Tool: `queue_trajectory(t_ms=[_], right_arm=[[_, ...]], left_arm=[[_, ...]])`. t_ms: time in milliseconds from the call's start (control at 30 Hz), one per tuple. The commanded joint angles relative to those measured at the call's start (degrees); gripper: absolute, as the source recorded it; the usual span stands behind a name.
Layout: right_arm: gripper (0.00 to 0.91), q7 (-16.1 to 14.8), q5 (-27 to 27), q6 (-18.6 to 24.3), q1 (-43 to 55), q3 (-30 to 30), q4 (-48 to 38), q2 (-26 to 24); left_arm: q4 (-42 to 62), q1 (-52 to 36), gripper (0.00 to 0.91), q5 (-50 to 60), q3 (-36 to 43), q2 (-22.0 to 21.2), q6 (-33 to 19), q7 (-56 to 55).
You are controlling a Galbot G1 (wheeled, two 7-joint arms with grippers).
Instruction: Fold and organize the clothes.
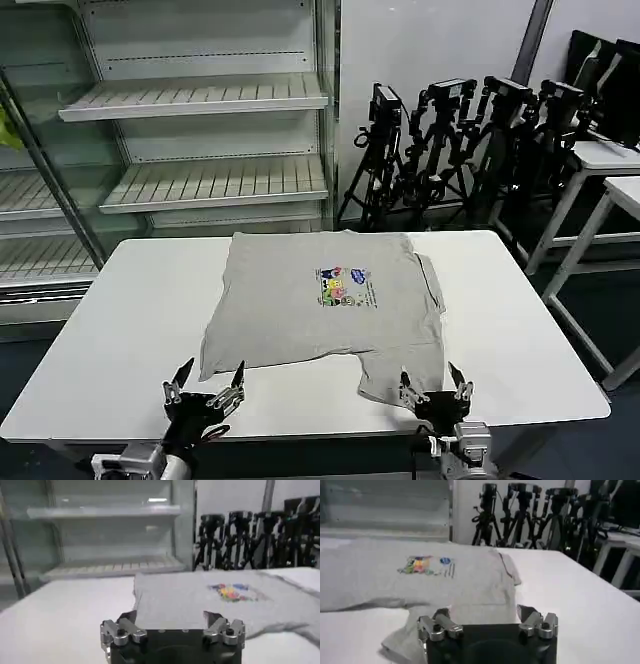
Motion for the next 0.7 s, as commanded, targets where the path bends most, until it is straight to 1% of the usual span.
queue_trajectory(t_ms=[33,267,433,467,500,533,567,600,633,667,700], right_arm=[[0.907,0.2,0.1,-1.0,-0.2,-0.2,-0.7,0.0],[0.907,0.4,-0.2,-0.9,-0.3,-0.3,-1.0,0.4],[0.907,0.4,-0.2,-1.0,-0.8,-0.2,-0.8,0.5],[0.907,0.5,-0.2,-1.0,-1.0,-0.2,-0.8,0.5],[0.705,0.4,-0.1,-1.0,-1.2,-0.2,-0.7,0.5],[0.584,0.4,-0.1,-1.0,-1.3,-0.2,-0.7,0.5],[0.353,0.4,-0.1,-1.1,-1.4,-0.2,-0.6,0.5],[0.242,0.4,0.0,-1.1,-1.6,-0.2,-0.6,0.5],[0.040,0.4,0.1,-1.1,-1.7,-0.2,-0.5,0.5],[0.010,0.4,0.2,-1.1,-1.8,-0.2,-0.5,0.5],[0.000,0.4,0.5,-1.1,-1.9,-0.2,-0.6,0.6]], left_arm=[[7.9,-6.5,0.907,-6.6,-0.3,1.6,5.4,-1.4],[12.3,-9.6,0.907,-7.1,-0.7,2.0,6.3,-2.1],[13.2,-10.7,0.897,-8.6,-0.2,2.1,6.8,-2.2],[13.4,-11.1,0.705,-8.7,-0.1,2.1,6.9,-2.2],[13.8,-11.6,0.373,-8.7,-0.2,2.1,6.9,-2.2],[14.1,-11.7,0.373,-8.8,-0.2,2.1,6.9,-2.2],[14.4,-12.0,0.151,-9.0,-0.3,2.1,6.9,-2.2],[14.8,-12.2,0.131,-9.2,-0.4,2.3,6.8,-2.2],[15.0,-12.2,0.121,-9.3,-0.4,2.3,6.8,-2.2],[15.0,-12.2,0.121,-9.6,-0.4,2.4,6.7,-2.2],[15.1,-12.1,0.111,-9.8,-0.4,2.5,6.7,-2.2]])
